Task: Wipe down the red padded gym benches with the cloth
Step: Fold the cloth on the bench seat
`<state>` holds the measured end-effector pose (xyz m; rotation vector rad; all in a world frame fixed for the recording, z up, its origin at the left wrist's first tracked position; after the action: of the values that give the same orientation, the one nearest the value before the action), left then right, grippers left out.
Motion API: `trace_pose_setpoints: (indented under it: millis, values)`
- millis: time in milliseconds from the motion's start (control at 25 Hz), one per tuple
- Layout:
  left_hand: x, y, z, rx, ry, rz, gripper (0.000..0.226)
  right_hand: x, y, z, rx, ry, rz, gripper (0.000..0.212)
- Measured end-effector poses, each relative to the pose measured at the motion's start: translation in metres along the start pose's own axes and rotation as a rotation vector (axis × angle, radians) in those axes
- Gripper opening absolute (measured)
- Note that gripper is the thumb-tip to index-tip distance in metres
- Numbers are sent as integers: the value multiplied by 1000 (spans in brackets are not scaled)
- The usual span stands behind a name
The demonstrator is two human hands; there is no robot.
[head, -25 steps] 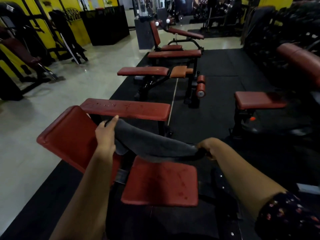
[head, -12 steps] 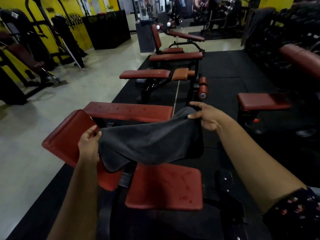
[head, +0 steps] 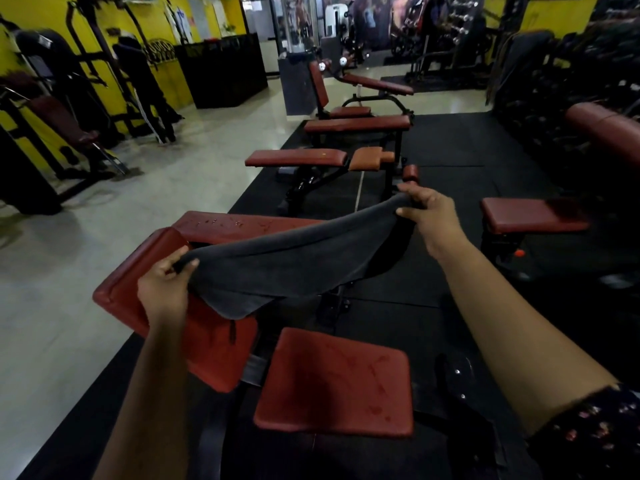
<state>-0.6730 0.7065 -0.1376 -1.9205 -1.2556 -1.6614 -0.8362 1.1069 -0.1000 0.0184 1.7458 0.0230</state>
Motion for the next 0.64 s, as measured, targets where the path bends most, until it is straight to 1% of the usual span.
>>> trace_pose_setpoints:
  millis: [40,80,120,200,240,320,360,440,480,520,560,640]
  values:
    - [3,3,-1,17,-26,-46,33,-4,0,1,13,57,132,40]
    - [5,5,-3,37,-36,-72,29,-8,-1,2,32,94,202,31]
    - [10,7,-3,53,-47,-86,25,-13,-2,3,45,117,221,24]
    - [13,10,-7,58,-81,-115,21,-16,-1,5,43,135,240,21]
    - [10,11,-11,38,-93,-122,20,-16,0,5,-3,137,224,17]
    - [-1,15,-20,-42,-60,-100,22,-17,3,10,-199,135,111,10]
    - [-6,16,-24,-94,-26,-87,25,-19,4,13,-291,126,57,12]
    - [-15,10,-29,-178,46,-74,29,-19,2,14,-389,45,-7,15]
    - [-15,3,-27,-199,109,-51,29,-13,-2,12,-383,-25,-5,14]
    - [-15,-6,-23,-211,169,-21,29,-4,-7,9,-329,-91,36,12]
    - [-12,-16,-16,-210,213,16,33,8,-11,5,-219,-145,129,11]
    - [1,-40,1,-175,237,102,42,26,-18,4,66,-221,345,10]
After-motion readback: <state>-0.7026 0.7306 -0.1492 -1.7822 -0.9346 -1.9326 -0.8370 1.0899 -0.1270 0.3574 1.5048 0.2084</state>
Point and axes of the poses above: each hand's wrist, its own z-axis away from the middle knuckle, its own y-axis out of the back of the hand, x = y × z, the point moved 3 cm from there along -z, towards the middle knuckle, and after that the axes turned 1 degree about y, right-handed, at the moved point
